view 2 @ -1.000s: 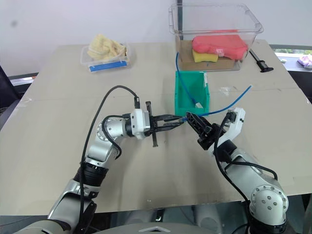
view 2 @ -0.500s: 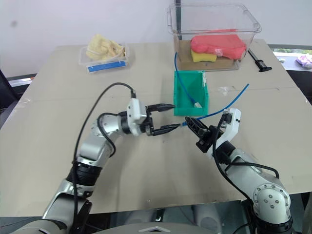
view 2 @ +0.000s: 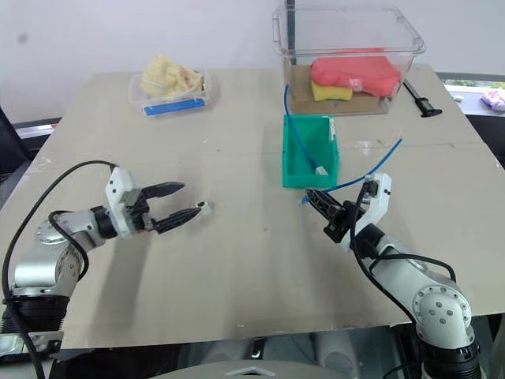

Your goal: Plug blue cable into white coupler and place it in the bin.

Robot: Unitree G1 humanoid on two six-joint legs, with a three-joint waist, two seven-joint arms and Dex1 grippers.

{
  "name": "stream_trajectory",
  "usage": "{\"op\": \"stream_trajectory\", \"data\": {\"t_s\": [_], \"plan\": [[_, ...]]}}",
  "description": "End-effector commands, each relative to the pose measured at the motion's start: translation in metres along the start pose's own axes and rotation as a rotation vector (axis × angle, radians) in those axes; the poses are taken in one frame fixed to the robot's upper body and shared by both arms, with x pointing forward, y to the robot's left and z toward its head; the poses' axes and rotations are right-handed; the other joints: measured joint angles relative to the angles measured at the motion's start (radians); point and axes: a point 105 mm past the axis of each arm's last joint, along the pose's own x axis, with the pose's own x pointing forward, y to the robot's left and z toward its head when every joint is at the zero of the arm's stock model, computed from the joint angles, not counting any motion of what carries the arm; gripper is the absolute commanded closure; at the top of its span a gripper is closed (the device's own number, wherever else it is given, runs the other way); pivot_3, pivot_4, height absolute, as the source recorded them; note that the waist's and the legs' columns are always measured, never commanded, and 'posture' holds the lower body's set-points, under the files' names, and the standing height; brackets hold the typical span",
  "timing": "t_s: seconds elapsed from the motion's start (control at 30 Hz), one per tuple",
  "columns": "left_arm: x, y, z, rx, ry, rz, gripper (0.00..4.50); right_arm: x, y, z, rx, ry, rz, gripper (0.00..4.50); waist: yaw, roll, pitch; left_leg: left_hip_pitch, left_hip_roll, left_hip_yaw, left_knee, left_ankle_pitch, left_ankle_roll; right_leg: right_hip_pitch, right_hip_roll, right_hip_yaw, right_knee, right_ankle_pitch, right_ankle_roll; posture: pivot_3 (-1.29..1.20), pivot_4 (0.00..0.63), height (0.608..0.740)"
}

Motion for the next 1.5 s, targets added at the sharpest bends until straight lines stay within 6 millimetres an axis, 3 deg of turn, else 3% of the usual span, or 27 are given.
{"op": "stream_trajectory", "data": {"t_s": [0.03,0.33,0.47,0.63,0.67,0.87,1.07,1.3,1.5], "plan": [[-0.004,0.003,-0.010,0.052,0.040,-0.005,0.01,0.001,0.008,0.004,-0.022,-0.013,0.045,4.50,-0.001,0.000,0.000,0.000,0.000,0.000,0.000,0.000,0.000,0.000,0.000,0.000,0.000,0.000,0.000,0.00,0.150,0.740],[0.020,0.005,-0.034,0.062,0.082,0.000,0.01,-0.006,0.007,0.004,-0.035,-0.031,0.017,4.50,-0.001,0.000,0.000,0.000,0.000,0.000,0.000,0.000,0.000,0.000,0.000,0.000,0.000,0.000,0.000,0.00,0.150,0.740],[0.030,0.003,-0.035,0.060,0.069,-0.023,1.59,-0.009,0.008,0.004,-0.043,-0.034,0.007,4.50,-0.002,0.000,0.000,0.000,0.001,0.000,0.000,0.000,0.000,0.000,0.000,0.000,0.000,0.000,0.000,0.00,0.150,0.740],[0.036,-0.002,-0.036,0.070,0.057,-0.069,4.06,-0.011,0.008,0.006,-0.081,-0.038,-0.002,4.50,-0.003,0.000,0.000,0.000,0.001,0.000,0.000,0.000,0.000,0.000,0.000,0.000,0.000,0.000,0.000,0.00,0.150,0.740],[0.037,-0.004,-0.034,0.073,0.048,-0.085,4.16,-0.012,0.008,0.008,-0.112,-0.040,-0.001,4.50,-0.003,0.000,0.000,0.000,0.001,0.000,0.000,0.000,0.000,0.000,0.000,0.000,0.000,0.000,0.000,0.00,0.150,0.740],[0.063,-0.035,-0.004,0.114,-0.016,-0.258,4.15,-0.013,0.018,0.022,-0.416,-0.002,0.093,4.50,-0.001,-0.001,0.000,-0.001,0.000,0.001,0.001,0.000,0.000,0.000,-0.001,0.000,0.000,0.000,0.000,0.00,0.150,0.740],[0.107,-0.069,0.015,0.186,0.024,-0.439,4.15,0.000,0.030,0.025,-0.730,0.179,0.275,4.50,-0.003,-0.001,0.000,0.000,-0.001,0.003,0.001,0.000,0.000,0.000,0.000,0.000,0.000,0.000,0.000,0.00,0.150,0.740],[0.145,-0.078,0.016,0.297,0.087,-0.512,4.15,0.032,0.015,0.013,-0.992,0.380,0.401,4.50,-0.005,-0.001,0.000,0.000,0.000,0.007,0.001,0.000,0.000,0.000,0.002,0.000,0.000,0.000,0.000,0.00,0.150,0.740],[0.156,-0.083,0.009,0.322,0.096,-0.521,4.15,0.047,0.013,-0.003,-1.034,0.433,0.498,4.50,-0.003,-0.001,0.000,-0.006,-0.002,0.004,0.001,0.000,-0.001,-0.005,-0.002,0.000,-0.001,0.001,0.000,0.00,0.150,0.740]]}}
